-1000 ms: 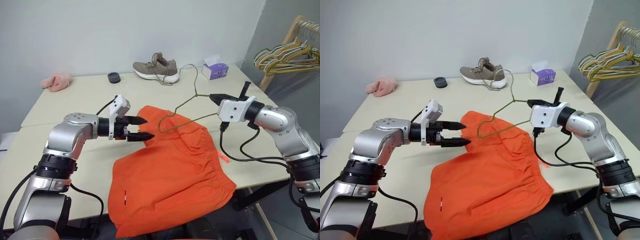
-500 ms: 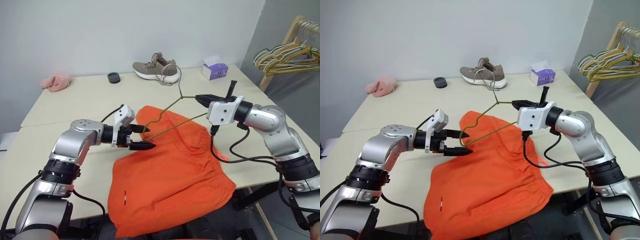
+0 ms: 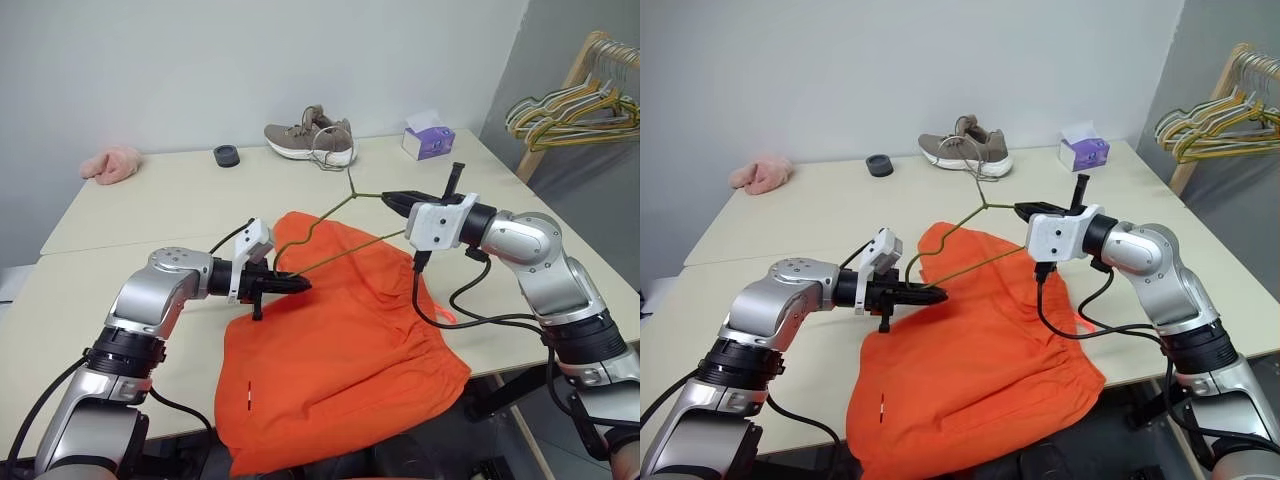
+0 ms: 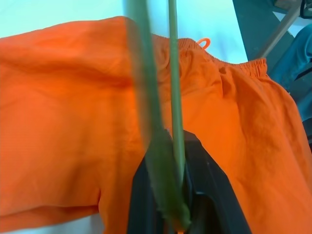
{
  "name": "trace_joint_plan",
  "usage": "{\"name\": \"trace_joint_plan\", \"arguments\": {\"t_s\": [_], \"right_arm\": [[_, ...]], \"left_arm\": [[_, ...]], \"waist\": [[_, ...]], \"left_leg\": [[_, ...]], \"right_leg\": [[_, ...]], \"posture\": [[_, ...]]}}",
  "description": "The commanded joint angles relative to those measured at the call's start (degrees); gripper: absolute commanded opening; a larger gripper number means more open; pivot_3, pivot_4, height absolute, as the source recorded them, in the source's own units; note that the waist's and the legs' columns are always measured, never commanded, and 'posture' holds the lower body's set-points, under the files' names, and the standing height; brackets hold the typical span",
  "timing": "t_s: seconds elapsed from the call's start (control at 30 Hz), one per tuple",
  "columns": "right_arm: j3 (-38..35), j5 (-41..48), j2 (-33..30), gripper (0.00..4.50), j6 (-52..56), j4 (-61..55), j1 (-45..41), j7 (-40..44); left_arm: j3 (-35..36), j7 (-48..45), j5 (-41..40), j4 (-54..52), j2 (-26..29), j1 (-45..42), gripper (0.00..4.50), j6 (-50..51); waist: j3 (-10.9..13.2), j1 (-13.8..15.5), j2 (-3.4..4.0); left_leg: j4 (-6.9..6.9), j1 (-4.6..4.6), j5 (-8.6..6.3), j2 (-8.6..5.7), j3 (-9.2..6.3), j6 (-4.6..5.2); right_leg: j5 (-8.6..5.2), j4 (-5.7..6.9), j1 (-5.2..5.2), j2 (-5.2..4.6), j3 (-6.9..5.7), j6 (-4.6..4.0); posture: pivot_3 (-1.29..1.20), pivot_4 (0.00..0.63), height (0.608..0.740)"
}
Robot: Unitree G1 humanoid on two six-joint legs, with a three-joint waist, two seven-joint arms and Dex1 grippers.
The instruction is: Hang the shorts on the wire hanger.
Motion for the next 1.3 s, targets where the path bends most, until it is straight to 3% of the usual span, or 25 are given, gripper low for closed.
{"name": "trace_joint_plan", "arguments": {"t_s": [0.03, 0.07, 0.27, 0.53, 0.63, 0.83, 1.0, 1.3], "right_arm": [[-0.3, 1.9, 0.1, 0.0, -0.5, -3.4, 0.8, 1.3], [-0.4, 2.0, 0.1, 0.0, -0.4, -3.8, 1.1, 1.4], [-3.3, 6.9, -1.3, 1.66, 3.7, -7.9, 3.3, 4.5], [-8.8, 20.2, -9.7, 4.32, 36.0, -17.9, 7.9, 13.3], [-7.0, 22.2, -12.5, 4.32, 44.3, -19.5, 8.6, 15.6], [-1.4, 19.4, -12.8, 4.32, 47.2, -16.8, 6.4, 15.3], [5.8, 19.0, -14.4, 4.32, 49.0, -13.8, 4.1, 21.3], [9.5, 19.2, -13.3, 1.31, 50.1, -9.0, 2.1, 24.4]], "left_arm": [[1.2, 0.3, -0.4, -2.0, 0.1, -0.3, 0.05, -0.9], [1.2, 0.5, -0.2, -2.2, 0.2, -0.1, 0.05, -1.0], [0.8, 2.2, 2.8, -2.2, 0.8, 0.7, 0.0, -4.7], [-0.8, 2.5, 11.0, 0.2, 3.2, 0.6, 0.0, -19.1], [-1.2, 0.9, 11.6, -0.6, 3.8, 0.9, 0.0, -21.4], [-1.8, -1.9, 12.2, -2.4, 4.6, 1.5, 0.0, -22.6], [-1.8, -2.3, 12.0, -4.0, 4.8, 2.4, 0.0, -21.9], [-1.6, -2.8, 11.8, -5.7, 5.0, 3.4, 0.0, -21.0]], "waist": [[0.0, 0.0, 0.0], [0.0, 0.0, 0.0], [0.0, 0.0, -0.01], [0.0, 0.3, -0.02], [0.0, 0.2, -0.02], [0.0, -0.1, -0.02], [0.0, 0.0, -0.03], [0.0, 0.0, -0.04]], "left_leg": [[0.01, 0.0, 0.0, 0.0, 0.0, 0.0], [0.01, 0.0, 0.0, 0.0, 0.0, 0.0], [0.02, 0.02, 0.0, 0.0, 0.0, -0.01], [0.02, 0.02, 0.0, 0.0, -0.04, -0.01], [0.01, 0.02, 0.0, 0.01, -0.03, -0.01], [-0.03, -0.01, 0.0, 0.04, -0.01, -0.01], [-0.02, -0.03, 0.0, 0.01, 0.02, -0.01], [0.0, -0.03, 0.0, -0.01, 0.02, -0.01]], "right_leg": [[-0.01, 0.05, -0.02, 0.0, 0.0, 0.01], [-0.02, 0.1, -0.04, 0.0, 0.01, 0.01], [-0.04, 0.16, -0.04, 0.0, 0.0, 0.0], [-0.07, 0.16, -0.03, -0.07, 0.02, -0.07], [-0.12, 0.17, -0.03, -0.18, 0.02, -0.12], [-0.37, 0.22, -0.14, -0.26, 0.01, -0.06], [-0.41, 0.3, -0.19, -0.24, -0.02, 0.0], [-0.42, 0.33, -0.19, -0.25, -0.05, 0.02]], "posture": [[-0.26, 0.046, 0.74], [-0.26, 0.047, 0.74], [-0.26, 0.049, 0.74], [-0.27, 0.05, 0.74], [-0.28, 0.048, 0.74], [-0.27, 0.044, 0.74], [-0.26, 0.036, 0.74], [-0.24, 0.031, 0.74]]}}
